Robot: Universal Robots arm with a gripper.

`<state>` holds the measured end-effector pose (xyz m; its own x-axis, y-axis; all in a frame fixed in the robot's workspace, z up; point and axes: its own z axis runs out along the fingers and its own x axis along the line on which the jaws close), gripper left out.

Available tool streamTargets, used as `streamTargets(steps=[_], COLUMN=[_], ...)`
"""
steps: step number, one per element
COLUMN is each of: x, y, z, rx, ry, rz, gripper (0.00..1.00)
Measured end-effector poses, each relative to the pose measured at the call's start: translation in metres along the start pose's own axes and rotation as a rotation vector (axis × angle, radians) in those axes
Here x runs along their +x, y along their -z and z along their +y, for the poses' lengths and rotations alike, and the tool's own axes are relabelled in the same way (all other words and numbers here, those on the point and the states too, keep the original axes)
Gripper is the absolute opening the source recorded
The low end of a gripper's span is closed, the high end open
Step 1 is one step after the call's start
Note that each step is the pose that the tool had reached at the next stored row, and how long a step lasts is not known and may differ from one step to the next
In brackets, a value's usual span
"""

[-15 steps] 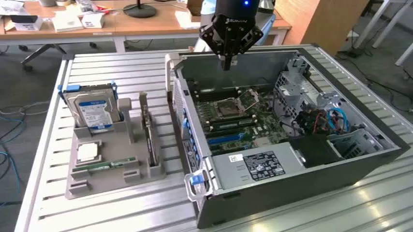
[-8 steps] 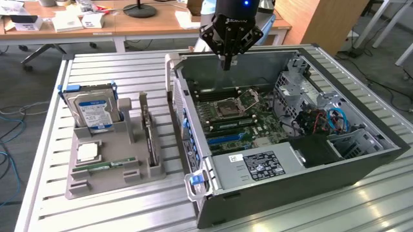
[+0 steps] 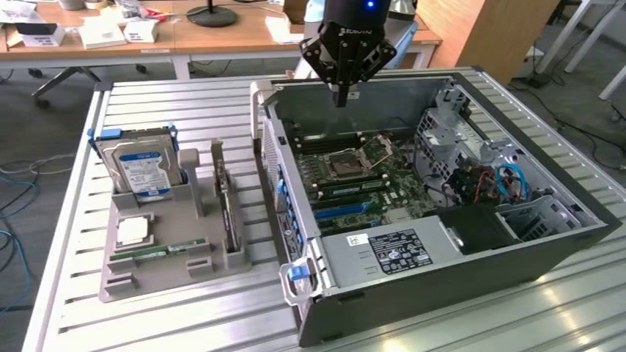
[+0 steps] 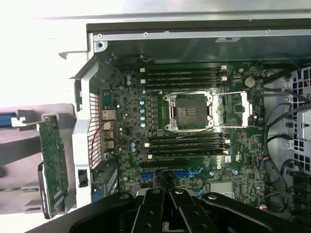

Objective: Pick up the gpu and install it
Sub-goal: 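Reach for the gpu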

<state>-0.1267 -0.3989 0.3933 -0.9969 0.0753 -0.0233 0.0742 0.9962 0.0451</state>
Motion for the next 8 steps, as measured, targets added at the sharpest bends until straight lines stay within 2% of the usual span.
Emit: streamTargets(steps=[8], x=[0.014], y=[0.0004], z=[-0.001], rx=[0.0], ry=[0.0], rz=[0.0], gripper=[0.11])
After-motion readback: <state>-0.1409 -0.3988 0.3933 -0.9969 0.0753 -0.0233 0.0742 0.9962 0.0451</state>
